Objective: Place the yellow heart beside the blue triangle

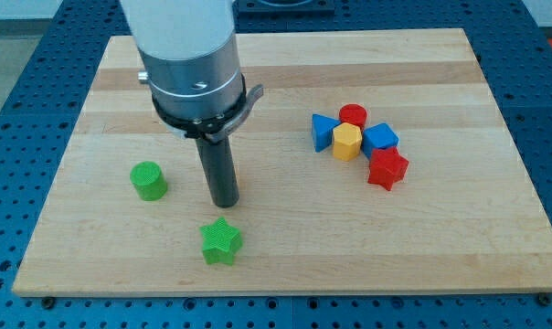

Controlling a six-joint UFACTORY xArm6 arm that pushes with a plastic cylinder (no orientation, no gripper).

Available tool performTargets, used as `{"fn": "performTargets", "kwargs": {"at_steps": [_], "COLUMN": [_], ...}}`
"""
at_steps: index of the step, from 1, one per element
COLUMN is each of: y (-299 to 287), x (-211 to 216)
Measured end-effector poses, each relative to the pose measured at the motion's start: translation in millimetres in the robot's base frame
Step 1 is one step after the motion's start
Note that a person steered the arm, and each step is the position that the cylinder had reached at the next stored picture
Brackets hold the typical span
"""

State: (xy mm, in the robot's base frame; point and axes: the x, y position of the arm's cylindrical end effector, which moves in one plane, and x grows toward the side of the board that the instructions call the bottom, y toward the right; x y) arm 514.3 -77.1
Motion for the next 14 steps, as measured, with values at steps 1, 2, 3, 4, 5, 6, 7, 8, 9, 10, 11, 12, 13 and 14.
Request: {"fn": "performTargets", "kwargs": {"at_steps": [1, 2, 3, 4, 5, 6, 7, 8, 9, 10, 11, 12, 13, 14], "y": [-43, -21, 13, -16, -39, -9, 58, 73, 71, 70, 152, 168, 145, 138], "x": [10, -13, -35, -34, -59, -66, -55, -51, -46, -11, 20, 83, 105, 104]}}
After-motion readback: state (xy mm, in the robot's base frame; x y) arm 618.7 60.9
